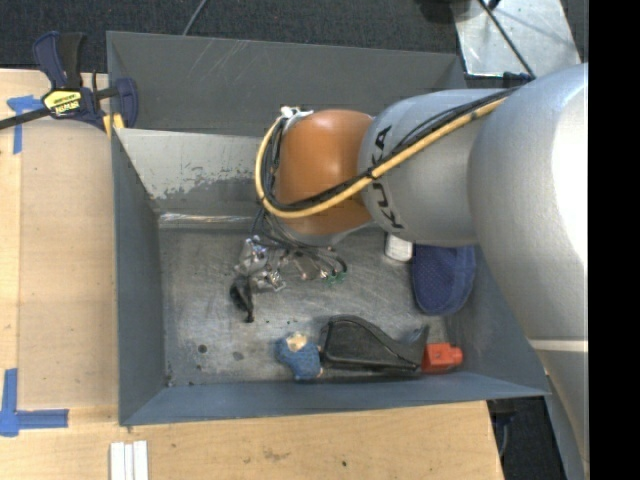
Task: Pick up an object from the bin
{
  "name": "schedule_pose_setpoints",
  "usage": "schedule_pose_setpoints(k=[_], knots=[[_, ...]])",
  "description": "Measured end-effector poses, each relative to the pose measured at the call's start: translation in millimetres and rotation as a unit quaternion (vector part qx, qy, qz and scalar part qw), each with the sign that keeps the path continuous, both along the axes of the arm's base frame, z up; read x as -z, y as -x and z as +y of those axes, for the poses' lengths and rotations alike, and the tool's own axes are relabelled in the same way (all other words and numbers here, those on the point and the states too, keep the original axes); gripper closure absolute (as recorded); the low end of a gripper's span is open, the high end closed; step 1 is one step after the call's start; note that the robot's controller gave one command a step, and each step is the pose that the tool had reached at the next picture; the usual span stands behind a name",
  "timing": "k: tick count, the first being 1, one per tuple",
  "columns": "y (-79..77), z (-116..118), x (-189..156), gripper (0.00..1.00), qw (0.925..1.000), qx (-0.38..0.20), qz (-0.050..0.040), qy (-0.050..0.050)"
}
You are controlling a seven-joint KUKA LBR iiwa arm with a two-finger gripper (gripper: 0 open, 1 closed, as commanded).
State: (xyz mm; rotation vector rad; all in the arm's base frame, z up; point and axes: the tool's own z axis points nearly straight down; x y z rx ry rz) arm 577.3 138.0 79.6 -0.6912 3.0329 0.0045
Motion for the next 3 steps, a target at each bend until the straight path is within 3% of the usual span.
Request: schedule_pose_setpoints(k=[1,2,3], knots=[[-16.3,-13.1,-152.5,1.00,0.9999,-0.006,0.0081,0.004],[15.6,9.1,-66.4,1.00,0.9987,0.047,0.0176,0.004],[10.5,6.9,-185.9,1.00,0.9998,0.017,0.0084,0.003]])
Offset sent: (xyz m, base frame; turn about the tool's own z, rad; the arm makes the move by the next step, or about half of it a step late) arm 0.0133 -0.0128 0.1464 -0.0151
